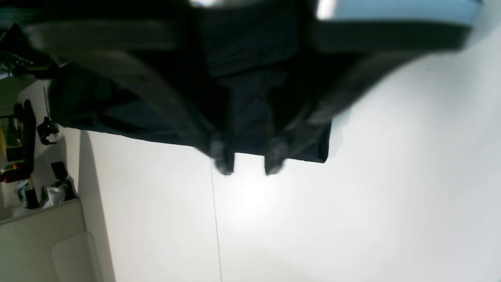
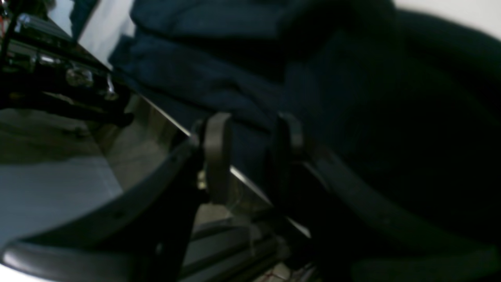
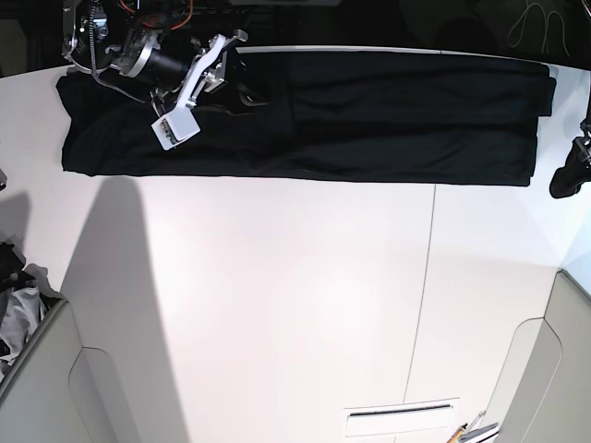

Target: Fold the T-shirt properly

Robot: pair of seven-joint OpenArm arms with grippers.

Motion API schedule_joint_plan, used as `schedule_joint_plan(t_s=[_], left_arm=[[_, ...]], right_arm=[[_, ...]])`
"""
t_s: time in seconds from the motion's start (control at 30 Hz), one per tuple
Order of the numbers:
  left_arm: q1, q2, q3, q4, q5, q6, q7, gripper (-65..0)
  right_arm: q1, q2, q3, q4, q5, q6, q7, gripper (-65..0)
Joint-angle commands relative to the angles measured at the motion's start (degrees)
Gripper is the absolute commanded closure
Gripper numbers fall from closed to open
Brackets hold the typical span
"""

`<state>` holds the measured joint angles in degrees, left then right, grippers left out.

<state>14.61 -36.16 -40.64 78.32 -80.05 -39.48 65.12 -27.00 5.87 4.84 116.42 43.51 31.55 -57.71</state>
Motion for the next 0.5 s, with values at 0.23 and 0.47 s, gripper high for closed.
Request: schedule_joint_plan(t_s=[0.23,0.47], left_arm=[[-0.22,-1.44,-9.81,0.9,-1.6,-0.52,-1.22,-25.8],[1.01,0.83,-14.4,0.81,-1.07,-0.52,-0.59,-25.8]], right_arm=[[-0.44,0.11,0.02,10.73,1.01,0.39,1.62,-19.8],[1.86,0.13,0.07,13.31,-9.6,0.31,4.94,-19.8]])
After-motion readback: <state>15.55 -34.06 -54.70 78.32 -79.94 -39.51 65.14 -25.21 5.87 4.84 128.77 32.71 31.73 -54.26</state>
